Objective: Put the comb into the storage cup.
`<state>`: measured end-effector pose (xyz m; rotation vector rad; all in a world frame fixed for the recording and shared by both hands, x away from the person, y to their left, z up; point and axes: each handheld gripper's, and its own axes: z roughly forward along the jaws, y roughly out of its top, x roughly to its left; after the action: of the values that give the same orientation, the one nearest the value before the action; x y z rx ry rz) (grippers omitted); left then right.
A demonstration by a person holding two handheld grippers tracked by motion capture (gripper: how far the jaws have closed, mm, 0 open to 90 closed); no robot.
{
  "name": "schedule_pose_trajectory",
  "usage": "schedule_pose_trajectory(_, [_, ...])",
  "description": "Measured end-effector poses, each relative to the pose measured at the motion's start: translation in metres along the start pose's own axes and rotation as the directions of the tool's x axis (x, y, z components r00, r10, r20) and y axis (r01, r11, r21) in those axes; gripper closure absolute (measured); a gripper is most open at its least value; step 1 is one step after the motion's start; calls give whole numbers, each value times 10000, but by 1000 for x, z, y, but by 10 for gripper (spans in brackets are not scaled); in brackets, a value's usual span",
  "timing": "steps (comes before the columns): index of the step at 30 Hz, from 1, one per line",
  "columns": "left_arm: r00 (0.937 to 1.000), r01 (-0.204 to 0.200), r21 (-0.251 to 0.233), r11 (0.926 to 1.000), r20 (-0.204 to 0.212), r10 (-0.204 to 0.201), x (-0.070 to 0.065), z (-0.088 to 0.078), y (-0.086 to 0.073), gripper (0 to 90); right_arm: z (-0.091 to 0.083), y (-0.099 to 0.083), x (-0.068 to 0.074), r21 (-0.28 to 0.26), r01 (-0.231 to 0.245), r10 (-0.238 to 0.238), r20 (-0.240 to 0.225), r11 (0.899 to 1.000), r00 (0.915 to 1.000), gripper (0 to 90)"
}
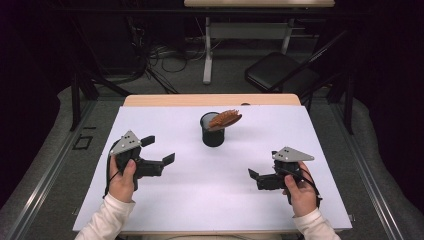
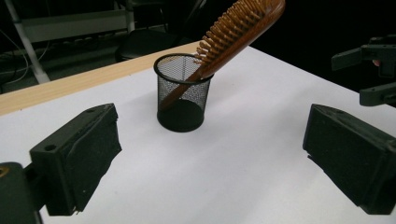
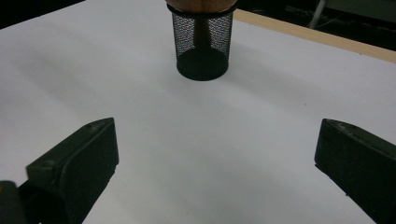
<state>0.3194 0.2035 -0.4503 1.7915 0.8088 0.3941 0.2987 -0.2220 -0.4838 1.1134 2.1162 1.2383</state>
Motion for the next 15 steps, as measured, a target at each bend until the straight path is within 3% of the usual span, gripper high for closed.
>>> schedule_pose_trajectory(5, [9999,79,88,9999,-75,-78,4,-5,-11,5,-6,-6,-6,-28,-104,105,198,9999,9997,0])
schedule_pose_trajectory(9, [9990,446,-102,9990,-74,-447,8,-8,-20,4,-10,-11,-10,-68,-207,209,319,9998,9993,0])
schedule_pose_trajectory(15, [9995,288,-43,9996,-162,-289,11,-10,-32,4,-12,-16,-14,-105,-327,332,450,9994,9984,0])
